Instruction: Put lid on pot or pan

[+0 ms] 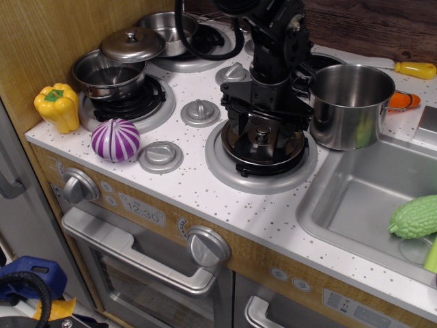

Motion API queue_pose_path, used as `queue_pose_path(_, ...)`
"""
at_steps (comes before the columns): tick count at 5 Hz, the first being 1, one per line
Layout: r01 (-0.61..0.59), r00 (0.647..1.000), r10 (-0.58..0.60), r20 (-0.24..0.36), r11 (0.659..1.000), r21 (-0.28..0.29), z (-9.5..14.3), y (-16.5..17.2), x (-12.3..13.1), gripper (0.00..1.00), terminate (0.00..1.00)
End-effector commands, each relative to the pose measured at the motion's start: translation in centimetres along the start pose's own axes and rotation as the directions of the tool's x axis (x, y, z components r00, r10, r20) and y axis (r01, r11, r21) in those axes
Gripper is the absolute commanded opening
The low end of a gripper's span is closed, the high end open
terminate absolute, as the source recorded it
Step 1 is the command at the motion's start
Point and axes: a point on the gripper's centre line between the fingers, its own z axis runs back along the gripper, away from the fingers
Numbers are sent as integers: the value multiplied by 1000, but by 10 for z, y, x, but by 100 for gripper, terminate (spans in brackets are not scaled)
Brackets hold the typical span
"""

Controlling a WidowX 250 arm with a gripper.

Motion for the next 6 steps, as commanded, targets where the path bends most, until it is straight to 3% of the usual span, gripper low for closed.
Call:
queue_pose_path(1, 2, 1000, -2, 31, 1000, 9, 10, 3, 9, 0, 0)
queue_pose_path(3, -21, 1000, 21, 10, 1000, 0, 17, 0, 9, 0, 0)
queue_pose_path(6, -22, 1000, 19, 17, 988, 152, 90, 15, 41, 0, 0)
